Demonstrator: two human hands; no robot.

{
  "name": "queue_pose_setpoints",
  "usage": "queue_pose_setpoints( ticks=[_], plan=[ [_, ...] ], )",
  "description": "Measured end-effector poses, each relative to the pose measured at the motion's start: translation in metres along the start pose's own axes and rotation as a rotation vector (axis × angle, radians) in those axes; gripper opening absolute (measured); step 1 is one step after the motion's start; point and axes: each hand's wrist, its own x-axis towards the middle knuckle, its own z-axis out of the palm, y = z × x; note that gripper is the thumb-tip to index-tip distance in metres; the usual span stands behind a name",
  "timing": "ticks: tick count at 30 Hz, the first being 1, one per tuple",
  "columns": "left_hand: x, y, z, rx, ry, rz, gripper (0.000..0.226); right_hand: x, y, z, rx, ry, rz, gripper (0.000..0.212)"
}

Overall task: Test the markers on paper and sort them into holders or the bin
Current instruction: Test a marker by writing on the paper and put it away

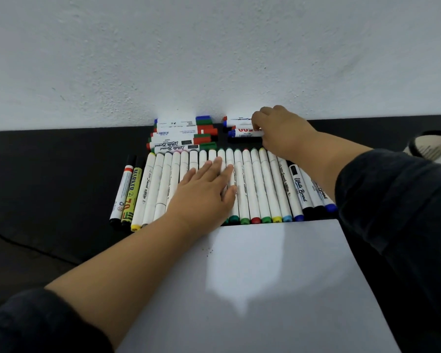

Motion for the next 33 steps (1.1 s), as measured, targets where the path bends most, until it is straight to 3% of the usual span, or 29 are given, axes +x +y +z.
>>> queue_pose_setpoints(
  ticks=[13, 18, 23, 29, 33],
  plan=[
    [-0.005, 0.007, -0.025, 0.014, -0.114, -0.005, 0.055, -0.077, -0.025, -0.071, 0.146, -0.024, -0.044, 0.030],
    [-0.043, 0.022, -0.044, -0.124, -0.090, -0.021, 0.054, -0.109, -0.049, -0.101, 0.243, -0.064, -0.005, 0.024],
    [-0.108, 0.028, -0.054, -0.236, -0.066, 0.015, 0.054, -0.140, -0.092, -0.117, 0.568, -0.144, 0.103, 0.024],
    [-0.180, 0.027, -0.053, -0.397, -0.144, -0.171, 0.054, -0.172, -0.146, -0.113, 0.928, -0.178, 0.194, 0.016],
    [-0.215, 0.026, -0.047, -0.688, -0.103, -0.309, 0.024, -0.192, -0.173, -0.105, 1.214, -0.180, 0.285, 0.012]
  ],
)
